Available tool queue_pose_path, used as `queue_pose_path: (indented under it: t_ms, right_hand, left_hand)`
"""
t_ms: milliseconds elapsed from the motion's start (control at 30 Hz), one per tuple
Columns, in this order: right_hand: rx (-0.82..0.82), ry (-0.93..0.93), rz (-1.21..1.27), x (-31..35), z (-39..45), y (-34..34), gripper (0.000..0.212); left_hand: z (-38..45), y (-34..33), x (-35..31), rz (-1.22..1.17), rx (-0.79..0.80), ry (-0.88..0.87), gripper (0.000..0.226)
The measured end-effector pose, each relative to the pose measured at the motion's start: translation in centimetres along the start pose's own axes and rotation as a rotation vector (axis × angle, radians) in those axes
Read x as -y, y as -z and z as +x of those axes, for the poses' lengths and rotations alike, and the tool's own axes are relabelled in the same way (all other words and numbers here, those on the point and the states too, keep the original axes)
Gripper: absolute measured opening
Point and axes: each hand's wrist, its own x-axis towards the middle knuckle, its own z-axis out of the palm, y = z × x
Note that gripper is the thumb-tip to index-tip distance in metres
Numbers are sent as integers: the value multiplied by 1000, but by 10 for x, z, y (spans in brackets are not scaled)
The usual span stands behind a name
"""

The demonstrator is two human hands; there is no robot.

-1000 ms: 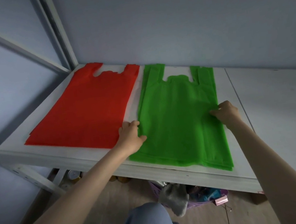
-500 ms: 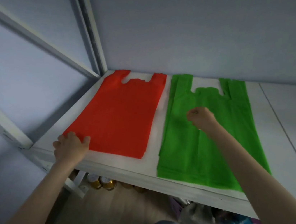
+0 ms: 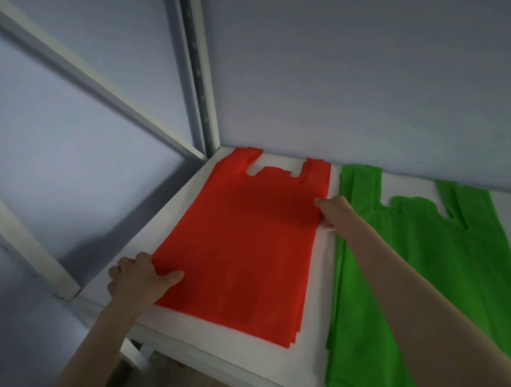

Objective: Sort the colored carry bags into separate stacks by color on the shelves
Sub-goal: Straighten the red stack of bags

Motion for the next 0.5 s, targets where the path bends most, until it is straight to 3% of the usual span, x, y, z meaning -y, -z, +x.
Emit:
queue_pose_path:
  t_ms: [233, 333, 500]
  right_hand:
    - [-58, -15, -4, 1, 29, -9, 25]
    - [-70, -27, 6, 2, 38, -12, 44]
    - [-111, -28, 100, 4, 59, -15, 56]
  left_hand:
    - [7, -1, -9, -30, -77, -36, 61]
    - [9, -2, -8, -42, -82, -44, 62]
    - [14, -3, -7, -22, -65, -62, 64]
